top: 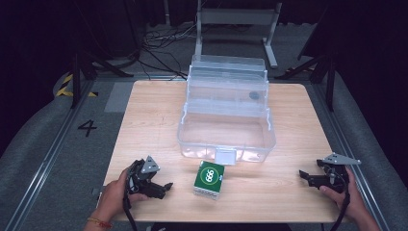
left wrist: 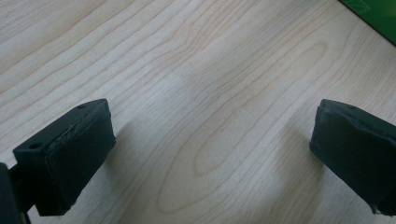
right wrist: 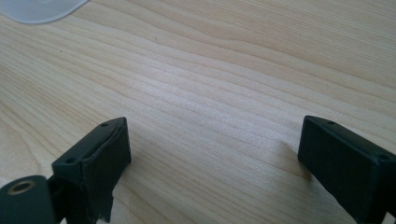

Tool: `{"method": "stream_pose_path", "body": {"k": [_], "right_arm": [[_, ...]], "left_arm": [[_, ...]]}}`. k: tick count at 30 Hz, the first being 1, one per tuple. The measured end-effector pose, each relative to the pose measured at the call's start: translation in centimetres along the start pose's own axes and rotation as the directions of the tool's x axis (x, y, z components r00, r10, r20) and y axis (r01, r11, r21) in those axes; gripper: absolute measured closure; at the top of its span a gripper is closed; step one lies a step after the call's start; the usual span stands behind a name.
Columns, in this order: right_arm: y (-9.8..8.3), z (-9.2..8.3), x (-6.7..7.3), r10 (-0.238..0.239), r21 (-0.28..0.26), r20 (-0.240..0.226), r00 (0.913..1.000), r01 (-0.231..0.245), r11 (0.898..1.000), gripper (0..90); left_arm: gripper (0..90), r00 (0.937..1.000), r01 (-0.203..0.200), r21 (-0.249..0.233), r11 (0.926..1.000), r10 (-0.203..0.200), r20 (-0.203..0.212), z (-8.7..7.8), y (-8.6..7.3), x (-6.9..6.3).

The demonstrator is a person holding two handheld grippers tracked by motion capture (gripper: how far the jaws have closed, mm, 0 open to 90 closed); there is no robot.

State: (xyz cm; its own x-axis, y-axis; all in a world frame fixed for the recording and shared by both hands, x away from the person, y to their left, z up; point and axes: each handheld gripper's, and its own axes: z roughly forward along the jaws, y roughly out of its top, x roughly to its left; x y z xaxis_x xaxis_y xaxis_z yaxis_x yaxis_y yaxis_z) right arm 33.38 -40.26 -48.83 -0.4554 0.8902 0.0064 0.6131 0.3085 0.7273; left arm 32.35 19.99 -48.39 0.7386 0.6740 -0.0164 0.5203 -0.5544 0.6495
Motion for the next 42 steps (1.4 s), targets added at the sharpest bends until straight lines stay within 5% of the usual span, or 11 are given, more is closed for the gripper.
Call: {"method": "stream_pose_path", "body": {"k": [11,15,17,20,21,23,24,25,28,38,42], "right_arm": [[0.2,0.0,0.1,-0.013,0.01,-0.005,0.9999,0.013,1.0,12.0],[0.9,-0.3,1.1,-0.079,0.062,-0.049,0.9957,0.082,0.995,16.7],[1.0,-0.4,1.6,-0.099,0.066,-0.071,0.9926,0.103,0.992,16.7],[1.4,-0.6,3.4,-0.165,0.049,-0.15,0.9749,0.174,0.984,19.2],[1.7,-0.8,4.6,-0.197,0.026,-0.198,0.9603,0.206,0.978,21.9],[1.9,-0.9,5.4,-0.222,0.011,-0.208,0.9526,0.229,0.973,22.6],[2.2,-1.1,6.8,-0.272,-0.01,-0.232,0.9339,0.277,0.961,25.5],[2.2,-1.1,6.8,-0.272,-0.01,-0.232,0.9339,0.277,0.961,25.5],[2.8,-1.0,8.8,-0.331,-0.038,-0.246,0.9111,0.332,0.942,27.1],[4.7,0.4,14.0,-0.449,-0.099,-0.296,0.8434,0.44,0.893,34.0],[6.2,1.4,16.4,-0.502,-0.127,-0.318,0.8045,0.488,0.863,34.5]], "left_arm": [[5.6,0.9992,0.028,-0.028,0.9992,-0.029,-0.028,0.1,0.1,-1.7],[15.6,0.9998,0.007,-0.039,0.9992,-0.008,-0.017,-0.7,-0.7,-2.5],[15.6,0.9982,-0.013,-0.027,0.9995,0.011,-0.058,-1.1,-0.7,-3.0],[15.7,0.9968,-0.039,0.03,0.9988,0.041,-0.068,-1.3,-0.1,-3.5],[15.9,0.9965,-0.068,0.052,0.9963,0.071,-0.044,-1.3,0.2,-4.0],[15.9,0.996,-0.085,0.063,0.9944,0.087,-0.021,-1.3,0.3,-4.4],[15.7,0.9933,-0.115,0.072,0.9907,0.116,-0.004,-1.3,0.4,-4.7],[15.7,0.9927,-0.12,0.075,0.99,0.119,0.02,-1.3,0.4,-5.0],[16.4,0.9832,-0.175,0.077,0.9815,0.17,0.066,-1.3,0.7,-6.1],[22.7,0.9686,-0.223,0.0,0.9747,0.222,0.112,-1.2,2.3,-8.5],[22.8,0.9649,-0.244,-0.019,0.9696,0.245,0.095,-1.0,3.6,-8.8]]}}
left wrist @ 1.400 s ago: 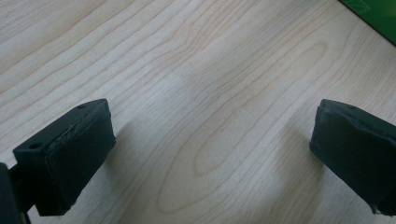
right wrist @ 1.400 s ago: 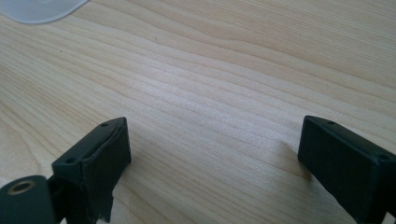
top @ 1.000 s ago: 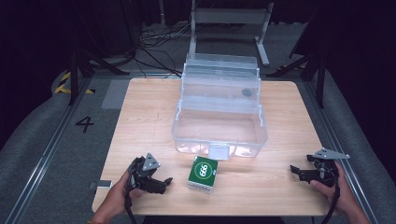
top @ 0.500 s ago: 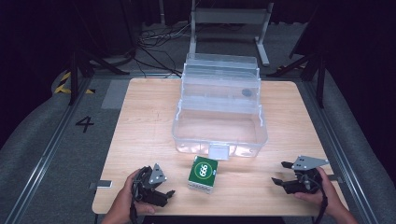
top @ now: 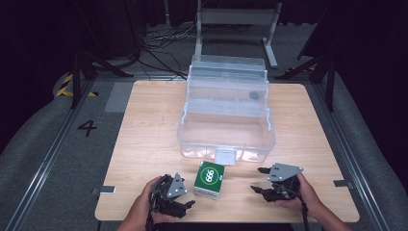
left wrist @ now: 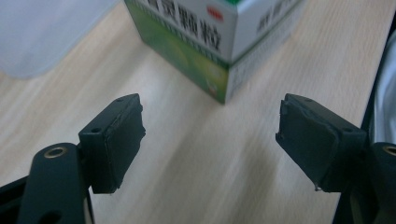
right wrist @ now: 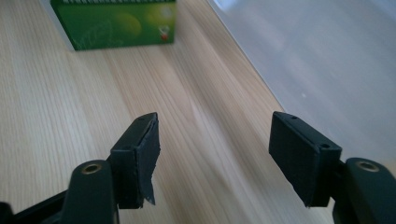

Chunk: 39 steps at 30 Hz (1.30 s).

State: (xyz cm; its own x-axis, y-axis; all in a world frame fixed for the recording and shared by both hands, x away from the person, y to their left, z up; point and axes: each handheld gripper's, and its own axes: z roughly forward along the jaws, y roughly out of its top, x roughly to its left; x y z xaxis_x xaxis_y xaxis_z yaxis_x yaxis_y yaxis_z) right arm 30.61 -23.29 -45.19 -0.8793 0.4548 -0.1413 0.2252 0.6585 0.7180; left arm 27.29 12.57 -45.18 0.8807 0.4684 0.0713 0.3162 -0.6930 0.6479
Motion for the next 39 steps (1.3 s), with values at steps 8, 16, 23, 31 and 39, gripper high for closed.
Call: {"method": "stream_pose_path", "body": {"k": [8,16,23,31,39], "right_arm": [[3.1,2.9,1.0,-0.115,-0.016,-0.048,0.9922,0.114,0.993,32.5],[5.5,4.2,1.0,-0.151,-0.04,-0.121,0.981,0.147,0.988,27.4],[6.1,5.2,1.2,-0.143,-0.058,-0.152,0.978,0.135,0.989,27.7],[6.3,5.5,1.8,-0.139,-0.081,-0.175,0.9748,0.126,0.989,29.8],[5.7,4.1,2.4,-0.131,-0.093,-0.172,0.9764,0.116,0.989,43.8]], "left_arm": [[22.0,0.9996,-0.024,0.025,0.9994,0.024,-0.013,1.0,1.5,0.9],[20.9,0.9993,-0.033,0.028,0.9991,0.034,-0.016,1.0,1.7,1.5],[20.5,0.9992,-0.018,0.025,0.9995,0.019,-0.036,0.8,1.5,2.3],[20.8,0.9979,0.038,0.02,0.9991,-0.037,-0.052,0.8,1.4,3.2],[18.4,0.9976,0.064,0.04,0.9972,-0.063,-0.028,0.9,1.5,4.4]]}}
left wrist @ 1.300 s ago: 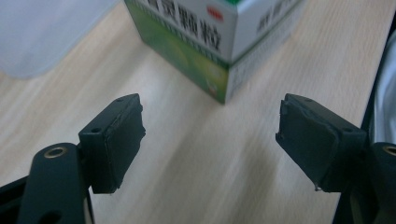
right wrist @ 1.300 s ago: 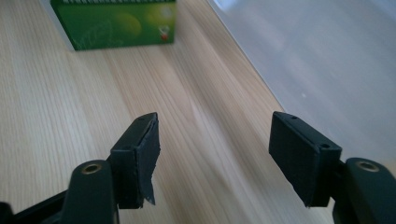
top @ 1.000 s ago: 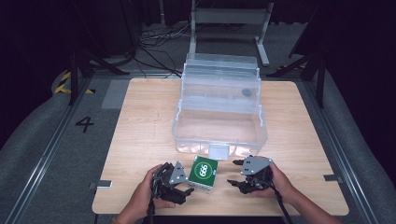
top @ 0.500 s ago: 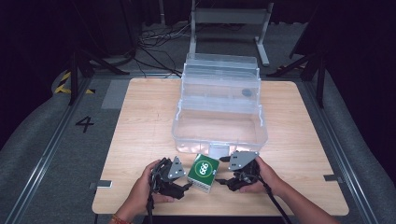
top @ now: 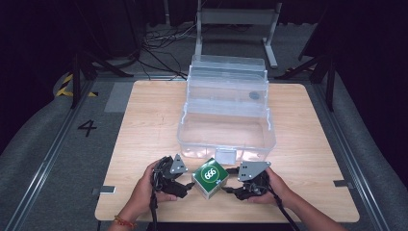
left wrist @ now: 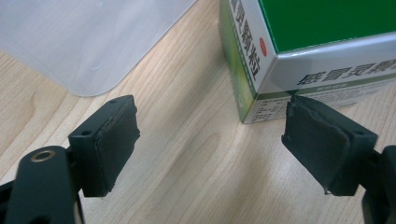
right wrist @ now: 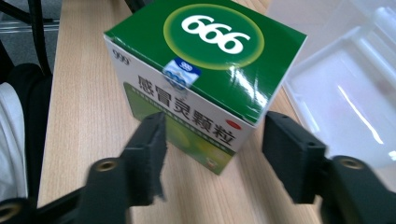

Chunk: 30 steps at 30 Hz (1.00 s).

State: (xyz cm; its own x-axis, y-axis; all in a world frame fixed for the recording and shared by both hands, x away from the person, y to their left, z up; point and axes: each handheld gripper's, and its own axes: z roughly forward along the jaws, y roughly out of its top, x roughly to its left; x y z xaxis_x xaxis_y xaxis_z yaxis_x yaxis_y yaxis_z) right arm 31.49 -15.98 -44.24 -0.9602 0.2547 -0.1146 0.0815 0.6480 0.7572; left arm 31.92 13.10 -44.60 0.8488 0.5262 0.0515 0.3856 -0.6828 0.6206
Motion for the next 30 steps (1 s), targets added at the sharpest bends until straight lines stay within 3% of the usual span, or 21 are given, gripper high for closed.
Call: {"method": "stream_pose_path", "body": {"k": [2,7,10,14,24,30], "right_arm": [[-0.1,-0.2,0.1,0.003,-0.006,-0.003,1.0,-0.003,1.0,46.6],[0.0,-0.4,0.6,-0.011,-0.011,-0.021,0.9997,0.01,1.0,47.7],[0.1,-0.4,0.9,-0.015,-0.012,-0.023,0.9996,0.015,1.0,47.3],[0.4,-0.3,1.4,-0.03,-0.011,-0.027,0.9992,0.03,0.999,45.7],[0.5,0.2,1.5,-0.044,-0.004,-0.023,0.9988,0.044,0.999,41.8],[0.5,0.2,1.4,-0.043,-0.005,-0.026,0.9987,0.042,0.999,41.3]], "left_arm": [[20.3,0.9997,0.004,-0.02,0.9998,-0.004,0.024,-0.4,0.0,-0.3],[20.1,0.996,-0.052,-0.024,0.9983,0.054,0.071,-2.0,0.4,-2.0],[19.4,0.996,-0.037,-0.027,0.9989,0.039,0.08,-3.0,0.9,-2.6],[17.0,0.9944,-0.064,-0.025,0.9976,0.066,0.083,-4.2,2.4,-3.4],[16.2,0.9912,-0.102,0.015,0.9946,0.101,0.086,-3.5,4.6,-3.8],[16.2,0.9867,-0.135,0.032,0.9904,0.131,0.096,-2.8,4.9,-4.5]]}}
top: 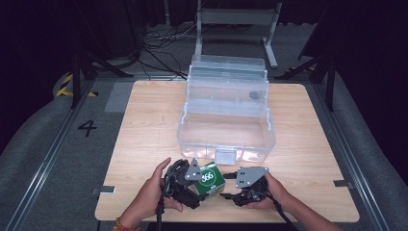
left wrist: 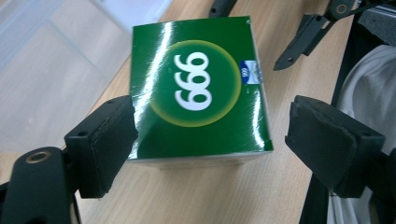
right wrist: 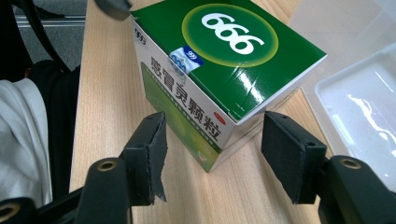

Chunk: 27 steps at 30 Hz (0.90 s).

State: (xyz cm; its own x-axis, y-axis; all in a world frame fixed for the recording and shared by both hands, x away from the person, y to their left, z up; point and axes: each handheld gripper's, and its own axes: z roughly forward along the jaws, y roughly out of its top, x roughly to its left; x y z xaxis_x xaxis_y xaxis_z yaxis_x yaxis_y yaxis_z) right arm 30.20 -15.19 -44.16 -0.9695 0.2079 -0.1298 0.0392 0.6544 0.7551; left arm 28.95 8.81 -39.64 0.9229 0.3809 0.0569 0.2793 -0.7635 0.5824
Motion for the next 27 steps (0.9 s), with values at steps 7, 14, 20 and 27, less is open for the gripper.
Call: {"method": "stream_pose_path", "body": {"k": [7,14,20,27], "right_arm": [[0.0,0.1,0.0,-0.005,0.007,0.0,1.0,0.005,1.0,40.5],[0.1,0.4,0.0,-0.008,0.012,-0.001,1.0,0.008,1.0,39.9],[0.1,0.4,-0.1,-0.006,0.008,0.0,1.0,0.006,1.0,40.0],[0.2,0.5,0.0,-0.002,-0.001,-0.013,0.9999,0.002,1.0,40.2]], "left_arm": [[15.5,0.9992,0.026,0.009,0.9996,-0.025,-0.03,0.5,0.0,0.5],[13.3,0.9993,0.032,0.034,0.9989,-0.032,0.019,1.4,0.2,1.4],[11.5,0.9986,0.025,0.116,0.9929,-0.03,0.044,2.9,0.9,1.7],[11.7,0.9993,-0.006,0.177,0.9842,0.0,0.037,3.6,1.5,1.6]]}}
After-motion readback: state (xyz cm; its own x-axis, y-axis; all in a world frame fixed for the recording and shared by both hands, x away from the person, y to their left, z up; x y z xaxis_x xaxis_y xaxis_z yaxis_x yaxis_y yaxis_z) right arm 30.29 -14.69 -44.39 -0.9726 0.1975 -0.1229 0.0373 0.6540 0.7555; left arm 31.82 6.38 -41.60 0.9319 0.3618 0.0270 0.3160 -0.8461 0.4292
